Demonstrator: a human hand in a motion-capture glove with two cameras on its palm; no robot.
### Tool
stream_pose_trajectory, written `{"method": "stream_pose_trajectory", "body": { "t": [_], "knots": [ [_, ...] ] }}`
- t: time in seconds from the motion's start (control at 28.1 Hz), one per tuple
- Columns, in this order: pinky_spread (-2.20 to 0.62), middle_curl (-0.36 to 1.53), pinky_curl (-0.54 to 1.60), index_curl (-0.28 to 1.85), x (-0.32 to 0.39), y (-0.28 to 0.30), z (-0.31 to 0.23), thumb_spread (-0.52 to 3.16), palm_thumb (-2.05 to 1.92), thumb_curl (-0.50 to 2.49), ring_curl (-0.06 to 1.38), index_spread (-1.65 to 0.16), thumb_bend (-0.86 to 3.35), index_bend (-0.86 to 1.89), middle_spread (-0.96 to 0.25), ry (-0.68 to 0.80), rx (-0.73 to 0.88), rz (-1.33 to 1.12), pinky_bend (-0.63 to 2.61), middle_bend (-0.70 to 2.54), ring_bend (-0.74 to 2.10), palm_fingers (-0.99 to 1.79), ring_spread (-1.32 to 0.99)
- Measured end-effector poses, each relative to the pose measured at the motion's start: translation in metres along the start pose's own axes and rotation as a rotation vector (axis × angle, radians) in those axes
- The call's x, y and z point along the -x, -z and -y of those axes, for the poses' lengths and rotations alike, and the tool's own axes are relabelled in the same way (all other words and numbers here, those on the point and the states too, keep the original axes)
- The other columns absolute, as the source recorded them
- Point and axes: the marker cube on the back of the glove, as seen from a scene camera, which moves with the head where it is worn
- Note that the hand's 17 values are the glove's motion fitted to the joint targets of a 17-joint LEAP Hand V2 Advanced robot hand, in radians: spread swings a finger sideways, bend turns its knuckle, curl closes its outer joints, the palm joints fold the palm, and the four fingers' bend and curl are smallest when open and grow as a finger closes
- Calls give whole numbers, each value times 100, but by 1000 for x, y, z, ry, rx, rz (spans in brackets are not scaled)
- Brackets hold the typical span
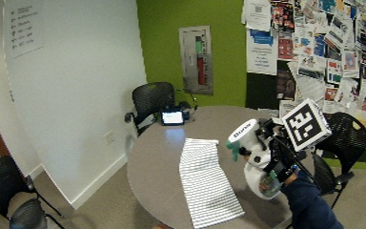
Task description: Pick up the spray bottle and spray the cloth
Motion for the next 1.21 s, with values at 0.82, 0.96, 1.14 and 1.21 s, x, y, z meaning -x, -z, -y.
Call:
{"method": "stream_pose_trajectory", "body": {
  "t": [0.82,0.96,1.14,1.21],
  "knots": [
    [-34,50,40,54,111,-99,22,38,99,72,45,-30,-4,18,-22,-35,141,738,45,59,62,134,-27],
    [-35,50,40,53,128,-122,37,40,98,72,45,-30,-4,17,-22,-42,149,758,45,59,62,134,-27],
    [-36,50,40,52,147,-150,61,46,97,70,45,-30,-4,16,-22,-32,138,753,47,59,62,134,-26],
    [-36,50,41,52,152,-160,68,50,96,69,45,-30,-4,16,-21,-31,131,745,48,58,62,134,-26]
  ]
}}
